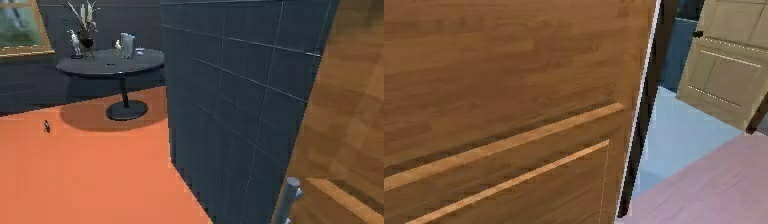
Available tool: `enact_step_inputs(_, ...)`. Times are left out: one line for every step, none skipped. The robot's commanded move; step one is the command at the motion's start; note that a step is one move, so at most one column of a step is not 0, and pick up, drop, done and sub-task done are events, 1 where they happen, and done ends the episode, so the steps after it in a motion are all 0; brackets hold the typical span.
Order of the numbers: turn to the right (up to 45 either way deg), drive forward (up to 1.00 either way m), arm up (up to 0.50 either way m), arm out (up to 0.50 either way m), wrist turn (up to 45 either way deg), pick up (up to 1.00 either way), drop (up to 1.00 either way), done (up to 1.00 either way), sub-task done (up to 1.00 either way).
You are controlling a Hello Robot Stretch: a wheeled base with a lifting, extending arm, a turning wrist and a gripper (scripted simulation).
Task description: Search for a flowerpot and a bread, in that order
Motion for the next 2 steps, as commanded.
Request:
enact_step_inputs(-45.0,0.0,0.0,0.0,0.0,0.0,0.0,0.0,0.0)
enact_step_inputs(-45.0,0.0,0.0,0.0,0.0,0.0,0.0,0.0,0.0)
